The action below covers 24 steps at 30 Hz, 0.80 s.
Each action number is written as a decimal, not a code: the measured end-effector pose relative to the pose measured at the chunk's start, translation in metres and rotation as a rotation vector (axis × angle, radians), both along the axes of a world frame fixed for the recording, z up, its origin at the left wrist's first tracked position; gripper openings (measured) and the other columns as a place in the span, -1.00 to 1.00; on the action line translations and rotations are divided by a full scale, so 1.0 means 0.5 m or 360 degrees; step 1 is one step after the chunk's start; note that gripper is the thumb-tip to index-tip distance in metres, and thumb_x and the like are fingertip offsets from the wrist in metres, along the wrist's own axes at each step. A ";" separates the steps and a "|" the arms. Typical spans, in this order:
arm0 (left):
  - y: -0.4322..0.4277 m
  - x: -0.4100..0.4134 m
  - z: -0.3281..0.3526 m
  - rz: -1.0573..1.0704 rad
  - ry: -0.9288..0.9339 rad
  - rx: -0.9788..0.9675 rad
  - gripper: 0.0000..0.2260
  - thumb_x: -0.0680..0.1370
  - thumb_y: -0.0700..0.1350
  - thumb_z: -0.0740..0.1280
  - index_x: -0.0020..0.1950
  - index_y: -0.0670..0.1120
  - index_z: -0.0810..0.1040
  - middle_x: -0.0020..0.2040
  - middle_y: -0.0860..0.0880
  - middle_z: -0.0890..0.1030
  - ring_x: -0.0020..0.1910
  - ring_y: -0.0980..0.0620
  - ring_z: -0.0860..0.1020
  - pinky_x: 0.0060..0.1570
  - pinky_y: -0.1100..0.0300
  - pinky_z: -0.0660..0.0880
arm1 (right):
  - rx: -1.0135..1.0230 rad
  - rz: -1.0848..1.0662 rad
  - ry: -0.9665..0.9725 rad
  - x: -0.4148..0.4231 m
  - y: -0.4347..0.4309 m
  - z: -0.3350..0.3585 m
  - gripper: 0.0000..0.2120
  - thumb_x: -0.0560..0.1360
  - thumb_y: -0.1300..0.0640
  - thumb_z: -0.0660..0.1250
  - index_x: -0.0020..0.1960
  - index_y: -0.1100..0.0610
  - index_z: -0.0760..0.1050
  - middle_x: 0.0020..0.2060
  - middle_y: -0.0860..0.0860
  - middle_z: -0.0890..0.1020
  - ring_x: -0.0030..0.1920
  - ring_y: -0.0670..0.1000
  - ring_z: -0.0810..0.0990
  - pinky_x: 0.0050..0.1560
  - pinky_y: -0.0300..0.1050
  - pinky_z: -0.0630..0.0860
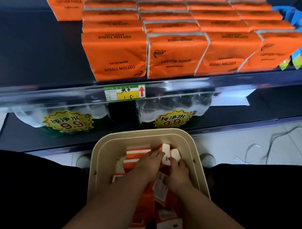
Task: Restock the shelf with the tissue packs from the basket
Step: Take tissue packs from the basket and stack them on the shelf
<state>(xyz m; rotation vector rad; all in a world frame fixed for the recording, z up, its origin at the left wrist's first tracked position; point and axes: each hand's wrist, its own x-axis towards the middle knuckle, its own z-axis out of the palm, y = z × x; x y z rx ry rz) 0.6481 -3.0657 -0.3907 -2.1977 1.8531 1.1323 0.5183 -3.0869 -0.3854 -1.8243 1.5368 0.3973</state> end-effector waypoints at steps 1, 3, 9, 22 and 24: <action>-0.002 0.000 -0.006 -0.0066 0.0001 0.0030 -0.31 0.55 -0.12 0.32 0.58 0.10 0.04 0.60 0.03 0.05 0.55 -0.06 0.11 0.50 -0.01 0.15 | 0.0018 0.0021 0.0024 0.000 0.002 -0.003 -0.34 0.52 0.00 0.30 0.52 -0.05 0.07 0.47 0.19 0.11 0.44 0.25 0.18 0.42 0.03 0.22; -0.003 0.001 -0.011 -0.0158 -0.0014 0.0055 -0.33 0.57 -0.11 0.30 0.58 0.12 0.03 0.61 0.03 0.02 0.56 -0.05 0.07 0.51 -0.03 0.11 | 0.0048 0.0047 0.0062 0.000 0.006 -0.011 -0.39 0.53 0.00 0.26 0.51 -0.05 0.09 0.49 0.20 0.04 0.47 0.26 0.10 0.43 0.07 0.19; -0.020 0.003 -0.003 -0.0370 -0.0157 0.0036 -0.39 0.61 0.01 0.21 0.59 0.08 0.00 0.60 -0.04 0.05 0.56 -0.08 0.05 0.49 -0.01 0.06 | -0.0056 -0.0037 0.0061 0.012 0.016 -0.028 -0.37 0.50 -0.04 0.28 0.46 0.04 0.09 0.41 0.21 0.14 0.40 0.24 0.19 0.40 0.03 0.24; -0.044 0.014 -0.037 -0.0599 -0.0345 -0.0215 -0.54 0.64 -0.14 0.11 0.55 -0.02 0.13 0.54 -0.07 0.15 0.45 -0.12 0.20 0.39 -0.01 0.25 | -0.0019 -0.0371 -0.0299 -0.002 0.003 -0.036 -0.35 0.41 0.14 0.43 0.39 0.11 0.18 0.32 0.14 0.28 0.21 0.18 0.46 0.19 0.01 0.45; -0.032 0.028 -0.043 -0.0570 -0.0342 -0.0142 -0.50 0.64 -0.16 0.11 0.57 0.00 0.08 0.57 -0.07 0.06 0.46 -0.15 0.20 0.39 -0.02 0.26 | 0.0030 -0.0417 -0.0336 -0.004 -0.001 -0.040 -0.32 0.40 0.15 0.43 0.41 0.08 0.17 0.33 0.13 0.32 0.25 0.18 0.45 0.23 0.04 0.44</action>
